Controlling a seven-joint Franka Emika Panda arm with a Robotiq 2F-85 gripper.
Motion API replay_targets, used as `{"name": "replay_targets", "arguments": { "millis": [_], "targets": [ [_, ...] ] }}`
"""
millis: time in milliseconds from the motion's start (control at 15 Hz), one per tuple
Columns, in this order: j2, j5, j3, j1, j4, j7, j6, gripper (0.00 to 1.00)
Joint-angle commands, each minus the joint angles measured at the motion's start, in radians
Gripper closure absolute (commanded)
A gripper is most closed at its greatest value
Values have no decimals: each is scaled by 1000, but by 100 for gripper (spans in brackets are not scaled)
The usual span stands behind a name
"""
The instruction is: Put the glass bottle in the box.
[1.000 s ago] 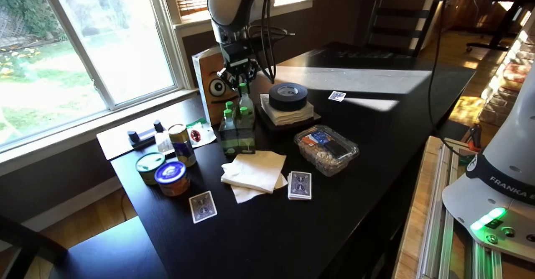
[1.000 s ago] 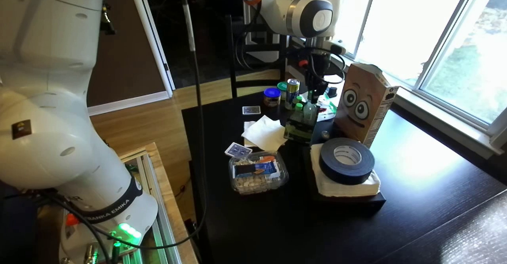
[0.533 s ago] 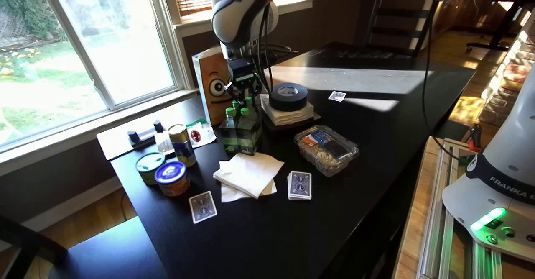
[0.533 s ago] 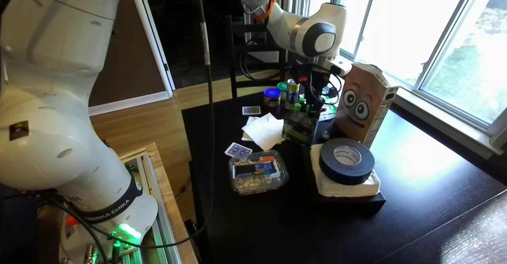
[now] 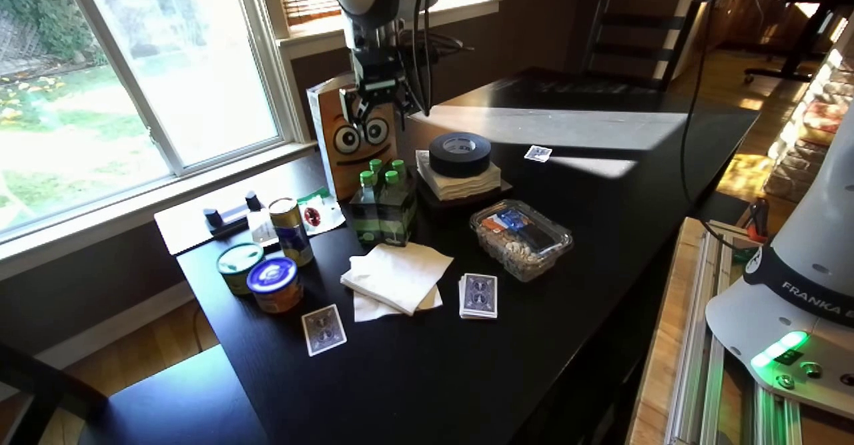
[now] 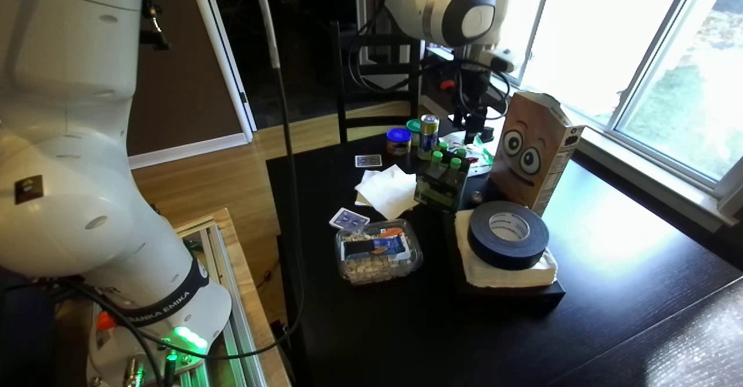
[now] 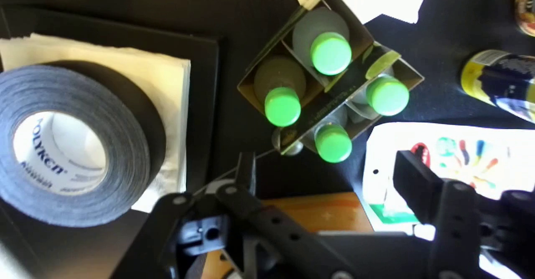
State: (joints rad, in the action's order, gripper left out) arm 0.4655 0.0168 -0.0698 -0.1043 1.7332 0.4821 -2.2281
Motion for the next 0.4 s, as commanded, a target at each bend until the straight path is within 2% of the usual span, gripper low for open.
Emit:
{"name": "replay_targets", "arguments": {
  "millis": [0, 133, 200, 333],
  "targets": [
    [-184, 79, 12, -18, 131, -106, -12, 0],
    [-241, 97, 36, -11, 168, -187, -27, 0],
    [-160, 70, 30, -3, 78, -122, 4, 0],
    [-211, 77, 43, -2, 116, -161, 3, 0]
  ]
}}
